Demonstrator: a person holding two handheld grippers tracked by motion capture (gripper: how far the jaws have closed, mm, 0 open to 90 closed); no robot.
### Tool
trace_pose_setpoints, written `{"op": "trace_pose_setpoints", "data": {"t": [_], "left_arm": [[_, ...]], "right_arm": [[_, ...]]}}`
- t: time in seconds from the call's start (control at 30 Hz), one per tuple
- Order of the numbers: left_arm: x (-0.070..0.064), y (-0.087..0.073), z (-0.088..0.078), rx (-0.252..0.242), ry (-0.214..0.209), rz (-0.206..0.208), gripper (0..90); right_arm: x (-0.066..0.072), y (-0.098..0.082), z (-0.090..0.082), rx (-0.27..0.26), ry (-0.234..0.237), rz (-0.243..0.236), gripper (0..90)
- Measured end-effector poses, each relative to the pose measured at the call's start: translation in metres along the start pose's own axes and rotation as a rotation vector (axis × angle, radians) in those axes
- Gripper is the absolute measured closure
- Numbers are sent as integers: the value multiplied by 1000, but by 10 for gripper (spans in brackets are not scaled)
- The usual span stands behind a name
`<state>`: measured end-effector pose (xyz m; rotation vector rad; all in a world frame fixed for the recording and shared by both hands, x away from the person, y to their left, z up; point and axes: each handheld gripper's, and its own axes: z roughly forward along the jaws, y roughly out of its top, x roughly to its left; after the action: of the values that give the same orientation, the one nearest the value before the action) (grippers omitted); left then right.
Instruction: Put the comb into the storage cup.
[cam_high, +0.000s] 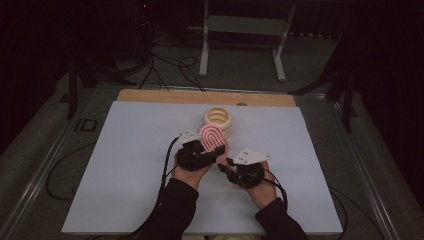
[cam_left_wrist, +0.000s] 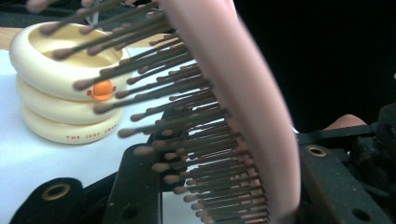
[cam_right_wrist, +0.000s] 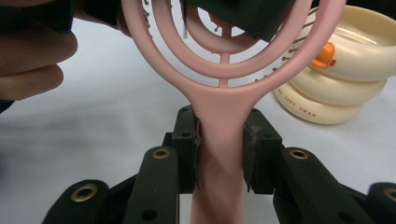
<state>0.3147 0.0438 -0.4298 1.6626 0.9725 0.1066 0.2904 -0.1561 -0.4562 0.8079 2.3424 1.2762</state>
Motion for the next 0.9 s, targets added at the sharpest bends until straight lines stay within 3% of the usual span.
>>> {"op": "trace_pose_setpoints", "data": {"t": [0.2,0.33,0.57,0.9], "left_arm": [[-1,1,0,-7,-24,-22,630],[-3,2,0,-8,-31,-15,634],[-5,4,-1,-7,-25,11,640],[-5,6,-2,-11,-3,24,643]], "right_arm": [[-2,0,0,-2,3,7,693],[-2,0,-1,-7,4,14,691],[-3,0,-1,-14,7,16,677],[-8,-1,-2,-26,6,31,568]]}}
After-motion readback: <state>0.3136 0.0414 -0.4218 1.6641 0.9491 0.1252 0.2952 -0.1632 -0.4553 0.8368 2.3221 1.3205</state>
